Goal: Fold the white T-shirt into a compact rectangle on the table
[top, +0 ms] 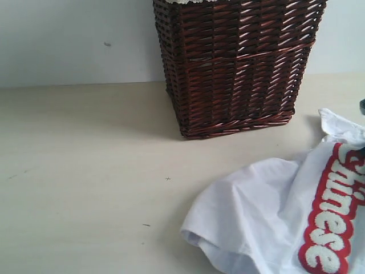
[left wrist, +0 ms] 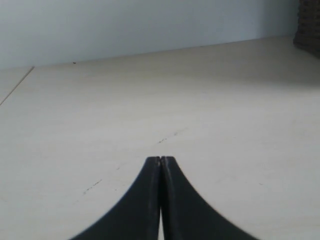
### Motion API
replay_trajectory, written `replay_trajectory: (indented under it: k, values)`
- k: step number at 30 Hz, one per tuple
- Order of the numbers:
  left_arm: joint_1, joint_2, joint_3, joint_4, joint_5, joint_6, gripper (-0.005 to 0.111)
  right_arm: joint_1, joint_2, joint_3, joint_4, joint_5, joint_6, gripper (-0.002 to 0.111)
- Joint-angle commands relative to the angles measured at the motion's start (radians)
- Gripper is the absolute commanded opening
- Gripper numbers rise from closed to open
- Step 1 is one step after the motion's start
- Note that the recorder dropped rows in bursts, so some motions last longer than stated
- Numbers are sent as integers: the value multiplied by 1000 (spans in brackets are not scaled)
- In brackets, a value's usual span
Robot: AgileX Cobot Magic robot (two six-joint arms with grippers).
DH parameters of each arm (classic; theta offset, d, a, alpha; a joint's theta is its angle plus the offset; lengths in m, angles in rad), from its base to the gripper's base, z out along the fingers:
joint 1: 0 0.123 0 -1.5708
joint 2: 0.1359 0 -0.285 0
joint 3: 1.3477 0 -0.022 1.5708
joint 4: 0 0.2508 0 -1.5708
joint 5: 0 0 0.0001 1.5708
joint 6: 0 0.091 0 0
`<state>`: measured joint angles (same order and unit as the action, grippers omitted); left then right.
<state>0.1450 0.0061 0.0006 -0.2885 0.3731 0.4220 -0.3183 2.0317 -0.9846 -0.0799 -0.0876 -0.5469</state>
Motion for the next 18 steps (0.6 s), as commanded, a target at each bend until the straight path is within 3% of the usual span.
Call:
replay_trajectory:
  k: [1, 5, 7, 9, 10, 12, 14, 18]
  values:
    - [-5, -6, -1, -3, -6, 1, 0, -27, -40, -76, -1, -73, 22, 0]
    - [-5, -6, -1, -3, -6, 1, 0, 14, -179, -73, 1, 184, 130, 0]
    - [-5, -6, -1, -3, -6, 1, 0, 77, -232, -41, 1, 368, -54, 0]
    - [-5, -6, -1, -3, -6, 1, 0, 156, -253, 34, 39, 584, -450, 0]
    - [-5, -6, -1, -3, -6, 1, 0, 176, -270, 74, 74, 654, -620, 0]
    - [-5, -6, -1, -3, -6, 1, 0, 180, -344, 158, 135, 722, -780, 0]
    - [-5, -6, -1, -3, -6, 1, 0, 143, -469, 221, 133, 726, -751, 0]
    - [-5, -6, -1, -3, -6, 1, 0, -49, -566, 286, 279, 690, -750, 0]
